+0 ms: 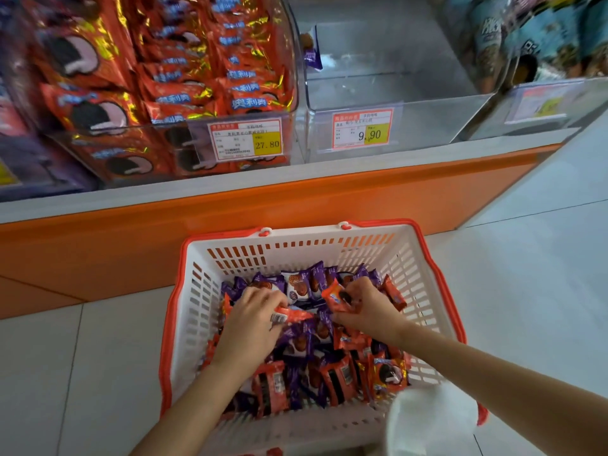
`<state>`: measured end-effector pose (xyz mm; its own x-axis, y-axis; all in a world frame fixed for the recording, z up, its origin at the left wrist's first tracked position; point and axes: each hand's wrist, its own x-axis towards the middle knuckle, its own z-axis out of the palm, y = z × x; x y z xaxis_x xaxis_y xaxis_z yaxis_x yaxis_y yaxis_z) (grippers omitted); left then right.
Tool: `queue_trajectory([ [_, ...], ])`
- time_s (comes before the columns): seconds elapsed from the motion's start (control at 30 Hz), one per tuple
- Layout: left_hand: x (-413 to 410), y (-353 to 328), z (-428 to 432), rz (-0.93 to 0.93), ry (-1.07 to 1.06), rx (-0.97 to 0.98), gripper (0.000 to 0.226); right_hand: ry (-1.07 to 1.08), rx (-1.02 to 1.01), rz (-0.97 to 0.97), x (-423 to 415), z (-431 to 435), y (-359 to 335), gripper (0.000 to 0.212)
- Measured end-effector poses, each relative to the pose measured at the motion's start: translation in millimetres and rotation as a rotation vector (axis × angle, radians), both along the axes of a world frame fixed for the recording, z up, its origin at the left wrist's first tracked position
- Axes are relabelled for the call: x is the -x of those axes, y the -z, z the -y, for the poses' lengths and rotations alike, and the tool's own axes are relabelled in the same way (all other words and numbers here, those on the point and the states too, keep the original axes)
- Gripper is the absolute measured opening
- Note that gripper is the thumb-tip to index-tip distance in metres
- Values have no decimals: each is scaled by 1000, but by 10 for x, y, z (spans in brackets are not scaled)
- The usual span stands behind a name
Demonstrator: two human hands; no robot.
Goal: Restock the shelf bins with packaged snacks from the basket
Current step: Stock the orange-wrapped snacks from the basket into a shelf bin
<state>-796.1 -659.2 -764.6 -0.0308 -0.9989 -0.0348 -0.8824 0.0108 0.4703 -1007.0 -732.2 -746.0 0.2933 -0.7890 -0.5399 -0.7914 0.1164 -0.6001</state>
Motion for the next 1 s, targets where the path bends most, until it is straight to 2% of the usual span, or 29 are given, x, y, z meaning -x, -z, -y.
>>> queue_trajectory([
  [0.1, 32, -169, -20, -20, -67, 54, 36, 96, -89, 102, -146, -61, -156, 63],
  [0.27, 93, -380, -32, -135, -112, -122, 32, 95, -18, 204, -309, -94, -417, 60],
  [0.33, 107, -493, -36, -231, -118, -179, 29, 89, -23, 244, -350, -91, -526, 59],
  [0.43, 93, -676, -35, -479, -86, -239, 22, 93, -20, 289, -367, -80, -660, 57],
  [0.57, 80, -986, -56, -621, -178, -174, 13, 108, 11, 328, -319, -79, -833, 53],
  [0.63, 75, -1112, -68, -626, -239, -151, 21, 69, 24, 309, -286, -99, -888, 54],
  [0.73, 34, -1228, -93, -599, -281, -170, 55, 20, 65, 301, -235, -132, -925, 54],
  [0.8, 30, -1300, -109, -534, -253, -182, 66, 6, 80, 321, -213, -135, -985, 53],
  [0.9, 36, -1394, -113, -440, -222, -146, 53, -42, 61, 350, -203, -80, -1095, 54],
  [1.0, -14, -1494, -109, -441, -223, -115, 42, -103, 36, 366, -256, -3, -1227, 53],
])
